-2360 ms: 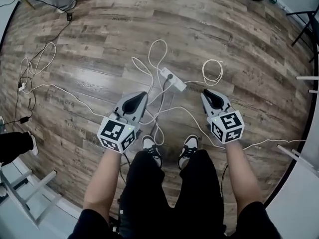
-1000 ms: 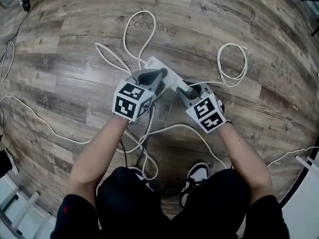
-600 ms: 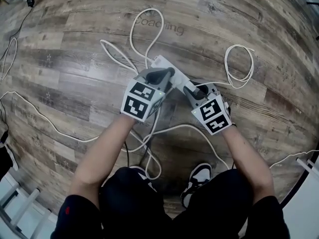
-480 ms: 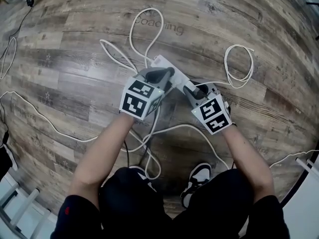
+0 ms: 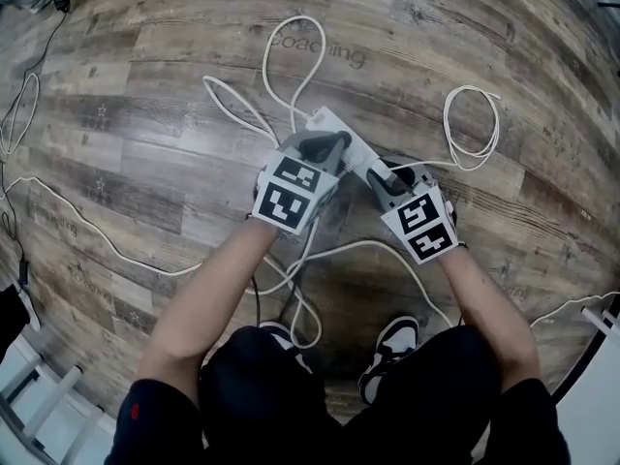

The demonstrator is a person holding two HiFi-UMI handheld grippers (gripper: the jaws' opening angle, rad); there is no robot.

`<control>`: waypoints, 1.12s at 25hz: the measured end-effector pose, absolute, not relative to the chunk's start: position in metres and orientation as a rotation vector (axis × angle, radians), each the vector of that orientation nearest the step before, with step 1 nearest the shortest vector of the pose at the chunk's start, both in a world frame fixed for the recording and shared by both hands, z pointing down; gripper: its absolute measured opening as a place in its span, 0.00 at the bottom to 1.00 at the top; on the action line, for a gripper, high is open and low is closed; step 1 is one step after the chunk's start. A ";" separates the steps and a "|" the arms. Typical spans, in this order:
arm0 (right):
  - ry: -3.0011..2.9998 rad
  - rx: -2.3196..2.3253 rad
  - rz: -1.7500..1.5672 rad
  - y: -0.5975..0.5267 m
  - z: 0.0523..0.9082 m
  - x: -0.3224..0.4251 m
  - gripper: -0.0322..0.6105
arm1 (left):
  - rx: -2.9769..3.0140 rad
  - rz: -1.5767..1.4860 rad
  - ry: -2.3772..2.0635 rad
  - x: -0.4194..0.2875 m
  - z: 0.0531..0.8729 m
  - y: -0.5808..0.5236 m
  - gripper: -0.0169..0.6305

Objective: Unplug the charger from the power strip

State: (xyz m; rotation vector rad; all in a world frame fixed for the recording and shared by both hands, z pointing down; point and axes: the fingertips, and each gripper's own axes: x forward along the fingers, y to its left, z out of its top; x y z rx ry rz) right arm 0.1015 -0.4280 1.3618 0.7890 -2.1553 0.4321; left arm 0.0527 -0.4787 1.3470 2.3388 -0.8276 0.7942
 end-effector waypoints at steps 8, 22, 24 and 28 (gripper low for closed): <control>-2.217 0.854 0.420 -0.439 1.331 0.087 0.21 | 2.376 0.811 -0.845 0.048 1.348 -0.475 0.06; -2.346 1.144 0.497 -0.421 1.107 0.142 0.21 | 2.439 0.520 -1.071 0.038 1.106 -0.469 0.06; -2.353 1.178 0.534 -0.410 1.060 0.148 0.21 | 2.430 0.454 -1.126 0.027 1.052 -0.463 0.06; -2.377 1.215 0.611 -0.381 0.960 0.154 0.21 | 2.404 0.376 -1.225 0.010 0.945 -0.440 0.06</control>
